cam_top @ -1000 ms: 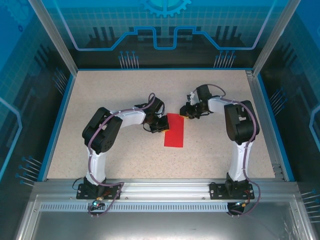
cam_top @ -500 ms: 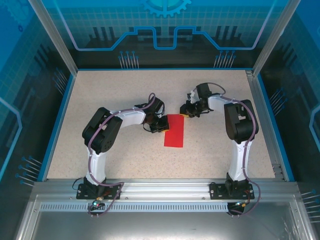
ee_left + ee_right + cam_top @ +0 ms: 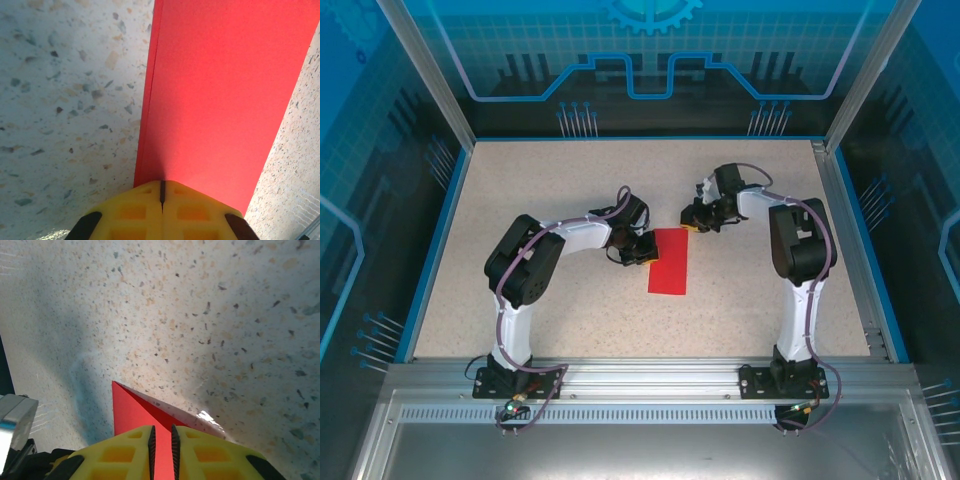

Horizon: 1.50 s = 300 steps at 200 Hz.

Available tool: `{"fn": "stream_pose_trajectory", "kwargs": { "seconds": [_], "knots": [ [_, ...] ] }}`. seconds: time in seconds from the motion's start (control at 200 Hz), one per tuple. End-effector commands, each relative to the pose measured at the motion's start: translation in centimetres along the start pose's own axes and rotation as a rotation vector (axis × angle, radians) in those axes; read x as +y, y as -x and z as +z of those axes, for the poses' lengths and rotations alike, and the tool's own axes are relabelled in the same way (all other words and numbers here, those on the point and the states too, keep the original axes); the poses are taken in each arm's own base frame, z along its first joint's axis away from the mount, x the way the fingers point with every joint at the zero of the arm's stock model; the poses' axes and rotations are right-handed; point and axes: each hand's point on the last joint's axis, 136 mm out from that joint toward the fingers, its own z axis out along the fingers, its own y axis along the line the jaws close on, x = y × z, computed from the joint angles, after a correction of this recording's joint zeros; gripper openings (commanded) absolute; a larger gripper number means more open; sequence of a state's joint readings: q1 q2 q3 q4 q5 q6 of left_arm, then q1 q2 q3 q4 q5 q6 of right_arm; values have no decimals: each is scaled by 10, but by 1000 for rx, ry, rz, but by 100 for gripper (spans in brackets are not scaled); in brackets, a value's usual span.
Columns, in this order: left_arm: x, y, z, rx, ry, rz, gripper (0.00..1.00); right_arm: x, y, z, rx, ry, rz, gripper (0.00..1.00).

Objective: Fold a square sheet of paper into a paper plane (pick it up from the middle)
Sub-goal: First fold in half a square sheet of paper at the center of the table.

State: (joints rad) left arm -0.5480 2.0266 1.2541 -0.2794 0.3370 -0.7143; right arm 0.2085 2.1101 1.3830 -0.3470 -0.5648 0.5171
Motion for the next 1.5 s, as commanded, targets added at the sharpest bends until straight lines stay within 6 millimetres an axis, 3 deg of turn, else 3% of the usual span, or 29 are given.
{"fn": "stream_pose_trajectory", "kwargs": {
  "seconds": [0.0, 0.275, 0.56, 0.68, 0.99, 1.1, 1.24, 1.495],
  "knots": [
    [50, -27, 23, 92, 162, -56, 0, -16, -5, 7, 25, -2, 49, 19],
    [52, -28, 24, 98, 167, -52, 0, -40, -15, 14, 46, -101, 57, 19],
    [52, -29, 25, 103, 168, -55, 0, 13, -2, -18, -5, 7, -22, 20],
    [53, -29, 26, 104, 173, -53, 0, 19, -7, -18, -4, 38, -16, 20],
    [55, -31, 30, 116, 172, -67, 0, -22, -25, 4, 27, -61, 29, 19],
    [56, -31, 31, 113, 170, -72, 0, -27, -28, 7, 38, -70, 32, 19],
    [54, -30, 31, 110, 162, -74, 0, -15, -22, -3, 20, -57, 14, 19],
    [50, -30, 27, 106, 148, -62, 0, 27, -11, -41, -60, -1, -51, 20]
  ]
}}
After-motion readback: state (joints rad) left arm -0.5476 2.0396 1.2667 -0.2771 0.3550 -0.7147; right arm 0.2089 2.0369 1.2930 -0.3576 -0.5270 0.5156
